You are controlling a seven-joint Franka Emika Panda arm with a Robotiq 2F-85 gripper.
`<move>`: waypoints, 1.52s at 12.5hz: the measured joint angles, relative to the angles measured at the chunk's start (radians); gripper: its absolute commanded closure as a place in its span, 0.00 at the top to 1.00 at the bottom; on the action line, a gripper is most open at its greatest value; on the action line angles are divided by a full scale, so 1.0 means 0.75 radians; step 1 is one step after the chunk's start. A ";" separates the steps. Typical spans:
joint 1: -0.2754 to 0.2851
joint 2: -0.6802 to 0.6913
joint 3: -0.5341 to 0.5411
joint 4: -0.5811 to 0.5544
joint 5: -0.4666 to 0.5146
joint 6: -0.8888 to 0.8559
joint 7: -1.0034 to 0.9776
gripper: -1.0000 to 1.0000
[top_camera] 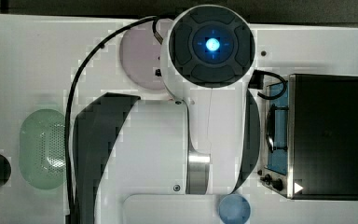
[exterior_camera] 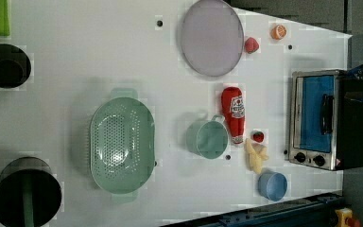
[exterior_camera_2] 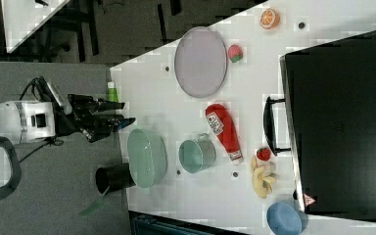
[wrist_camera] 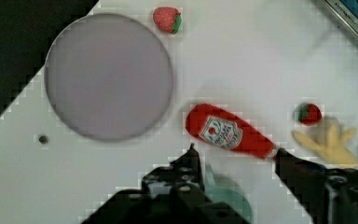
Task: Pick Ketchup from the table and place it in strainer.
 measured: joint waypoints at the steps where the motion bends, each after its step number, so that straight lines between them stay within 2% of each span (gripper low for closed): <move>1: -0.035 -0.021 0.029 -0.005 0.015 -0.121 0.000 0.79; 3: -0.081 -0.090 0.054 -0.023 0.034 -0.254 0.000 1.00; 6: -0.110 -0.136 0.058 -0.008 0.031 -0.221 -0.007 1.00; 9: -0.124 -0.124 0.073 -0.048 0.030 -0.114 -0.203 1.00; 15: -0.113 0.024 0.084 -0.280 0.032 0.212 -0.956 1.00; 17: -0.115 0.085 0.096 -0.367 0.042 0.391 -1.210 1.00; 19: -0.112 0.114 0.096 -0.487 0.038 0.569 -1.346 1.00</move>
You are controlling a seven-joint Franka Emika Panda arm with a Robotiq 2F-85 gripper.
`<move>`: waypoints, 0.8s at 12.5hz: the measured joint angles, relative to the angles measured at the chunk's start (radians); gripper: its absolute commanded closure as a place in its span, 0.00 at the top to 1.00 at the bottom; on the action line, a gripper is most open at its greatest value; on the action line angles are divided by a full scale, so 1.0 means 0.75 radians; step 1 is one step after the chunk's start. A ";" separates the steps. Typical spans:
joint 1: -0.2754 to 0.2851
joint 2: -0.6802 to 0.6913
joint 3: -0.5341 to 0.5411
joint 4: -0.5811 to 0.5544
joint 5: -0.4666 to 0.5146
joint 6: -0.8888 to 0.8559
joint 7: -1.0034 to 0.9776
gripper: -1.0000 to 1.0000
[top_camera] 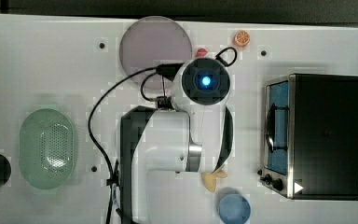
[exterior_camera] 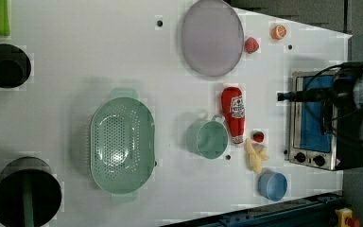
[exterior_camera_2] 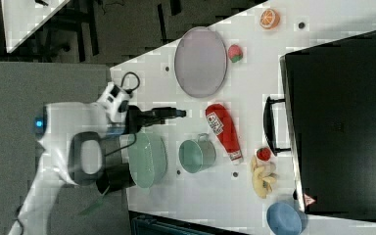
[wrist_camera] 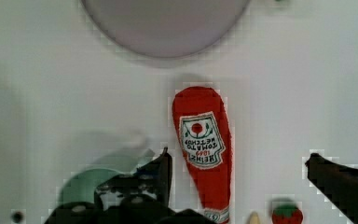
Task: Pick Ketchup from the table and place it in strainer.
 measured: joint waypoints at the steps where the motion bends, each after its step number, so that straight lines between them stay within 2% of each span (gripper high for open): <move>1: -0.001 0.019 0.004 -0.047 0.000 0.053 -0.040 1.00; 4: -0.002 0.078 0.006 -0.130 -0.004 0.158 -0.102 1.00; 7: -0.001 0.145 0.033 -0.177 -0.108 0.269 -0.111 1.00; 10: 0.003 0.237 0.041 -0.221 -0.107 0.396 -0.113 1.00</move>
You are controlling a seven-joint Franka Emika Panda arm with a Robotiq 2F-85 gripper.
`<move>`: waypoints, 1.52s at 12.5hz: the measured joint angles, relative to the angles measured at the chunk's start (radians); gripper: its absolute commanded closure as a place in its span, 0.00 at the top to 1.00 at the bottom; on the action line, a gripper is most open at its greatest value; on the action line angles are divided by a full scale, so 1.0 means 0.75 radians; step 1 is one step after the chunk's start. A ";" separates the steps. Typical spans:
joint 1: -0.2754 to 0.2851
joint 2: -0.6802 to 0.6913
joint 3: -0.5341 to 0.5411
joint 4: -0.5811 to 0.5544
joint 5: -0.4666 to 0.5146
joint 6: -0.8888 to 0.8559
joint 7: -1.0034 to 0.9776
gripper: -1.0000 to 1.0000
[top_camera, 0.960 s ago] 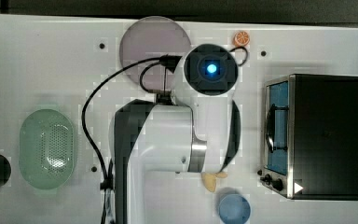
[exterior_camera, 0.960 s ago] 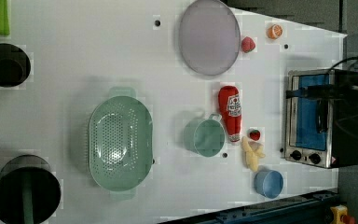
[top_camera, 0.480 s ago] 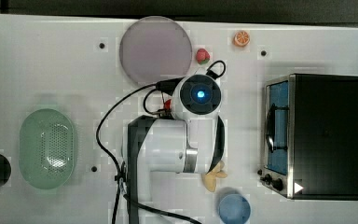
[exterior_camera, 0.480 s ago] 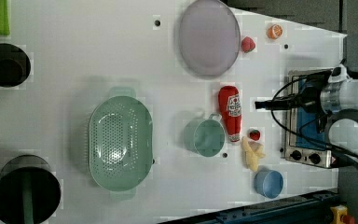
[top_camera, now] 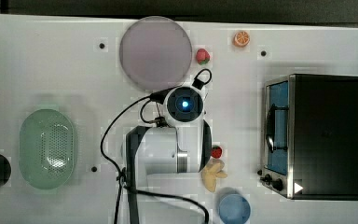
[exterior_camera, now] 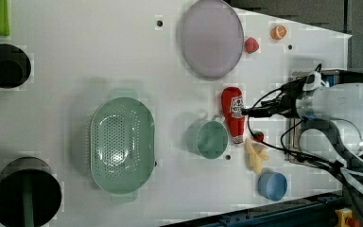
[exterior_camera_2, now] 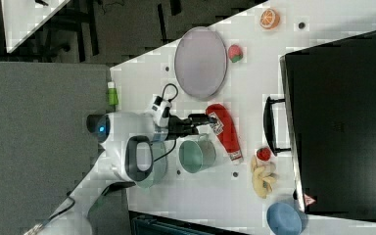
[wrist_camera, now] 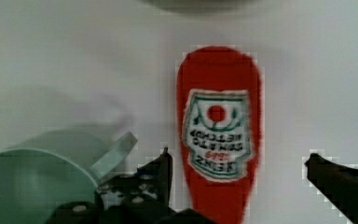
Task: Pick Ketchup from the table and place it in strainer.
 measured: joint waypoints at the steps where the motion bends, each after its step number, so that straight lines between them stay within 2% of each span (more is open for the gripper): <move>1: 0.001 0.042 0.004 -0.003 -0.005 0.015 0.000 1.00; 6: 0.015 0.178 -0.006 -0.073 -0.025 0.232 0.000 1.00; 7: 0.027 0.198 -0.018 -0.081 -0.020 0.257 0.004 0.96; 10: 0.023 0.232 -0.023 -0.094 -0.021 0.279 0.008 0.61; 15: 0.024 0.174 -0.013 -0.083 -0.018 0.243 0.010 0.61; 17: 0.026 0.083 -0.016 -0.083 -0.018 0.094 0.010 0.61; 19: 0.022 -0.080 -0.011 -0.068 -0.018 -0.160 0.010 0.61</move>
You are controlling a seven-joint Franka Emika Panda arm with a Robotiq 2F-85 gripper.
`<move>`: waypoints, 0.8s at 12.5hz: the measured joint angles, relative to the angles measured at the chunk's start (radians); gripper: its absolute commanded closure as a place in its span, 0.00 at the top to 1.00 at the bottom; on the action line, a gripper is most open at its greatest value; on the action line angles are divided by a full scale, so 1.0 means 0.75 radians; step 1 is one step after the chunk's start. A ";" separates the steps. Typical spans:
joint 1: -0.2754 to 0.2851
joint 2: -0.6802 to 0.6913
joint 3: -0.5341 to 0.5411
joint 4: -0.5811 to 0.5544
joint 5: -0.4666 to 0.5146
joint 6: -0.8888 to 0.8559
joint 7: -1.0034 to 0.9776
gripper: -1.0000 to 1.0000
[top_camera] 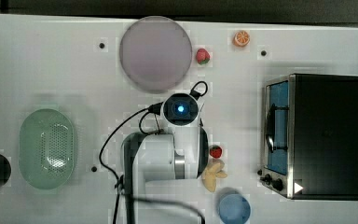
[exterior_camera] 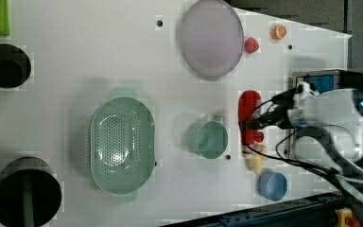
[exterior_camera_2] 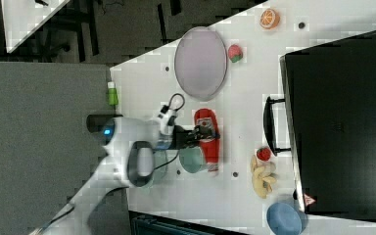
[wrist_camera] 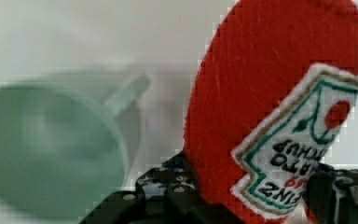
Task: Pick Ketchup from the table and place it in strainer.
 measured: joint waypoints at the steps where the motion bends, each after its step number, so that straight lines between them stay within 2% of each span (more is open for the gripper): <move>1: -0.002 -0.094 0.006 0.016 -0.003 -0.120 0.000 0.61; 3: -0.003 -0.261 0.028 0.089 -0.006 -0.288 0.014 0.61; 6: -0.011 -0.425 0.146 0.216 0.027 -0.430 0.163 0.61; 8: 0.005 -0.453 0.250 0.268 0.114 -0.443 0.279 0.61; 10: 0.035 -0.434 0.362 0.276 0.140 -0.455 0.432 0.61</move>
